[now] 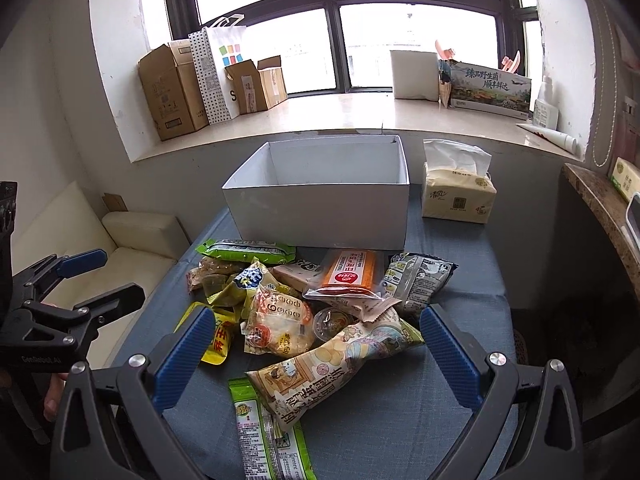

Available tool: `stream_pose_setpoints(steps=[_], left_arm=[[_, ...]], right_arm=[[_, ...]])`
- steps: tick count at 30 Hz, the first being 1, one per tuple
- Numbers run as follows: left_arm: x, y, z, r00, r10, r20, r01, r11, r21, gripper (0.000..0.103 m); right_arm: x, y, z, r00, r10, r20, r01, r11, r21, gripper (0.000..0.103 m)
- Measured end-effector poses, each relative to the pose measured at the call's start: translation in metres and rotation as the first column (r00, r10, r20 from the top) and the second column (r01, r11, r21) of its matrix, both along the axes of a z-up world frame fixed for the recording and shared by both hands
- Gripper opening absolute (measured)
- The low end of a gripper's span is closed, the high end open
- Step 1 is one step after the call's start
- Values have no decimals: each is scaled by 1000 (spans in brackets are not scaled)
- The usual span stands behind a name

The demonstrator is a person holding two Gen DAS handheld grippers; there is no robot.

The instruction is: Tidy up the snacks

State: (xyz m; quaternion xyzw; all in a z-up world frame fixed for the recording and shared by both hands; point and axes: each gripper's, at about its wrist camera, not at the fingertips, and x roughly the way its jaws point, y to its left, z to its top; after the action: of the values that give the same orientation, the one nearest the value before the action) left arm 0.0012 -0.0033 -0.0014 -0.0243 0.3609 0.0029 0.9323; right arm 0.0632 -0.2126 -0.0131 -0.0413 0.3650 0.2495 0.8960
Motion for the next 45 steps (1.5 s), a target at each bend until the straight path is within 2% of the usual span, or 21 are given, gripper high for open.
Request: stream_pose_setpoints(steps=[45], left_arm=[[2, -1, -2, 1000, -21, -5, 21, 999, -26, 103]], right_arm=[[-1, 2, -2, 1000, 1, -1, -1, 1000, -2, 103]])
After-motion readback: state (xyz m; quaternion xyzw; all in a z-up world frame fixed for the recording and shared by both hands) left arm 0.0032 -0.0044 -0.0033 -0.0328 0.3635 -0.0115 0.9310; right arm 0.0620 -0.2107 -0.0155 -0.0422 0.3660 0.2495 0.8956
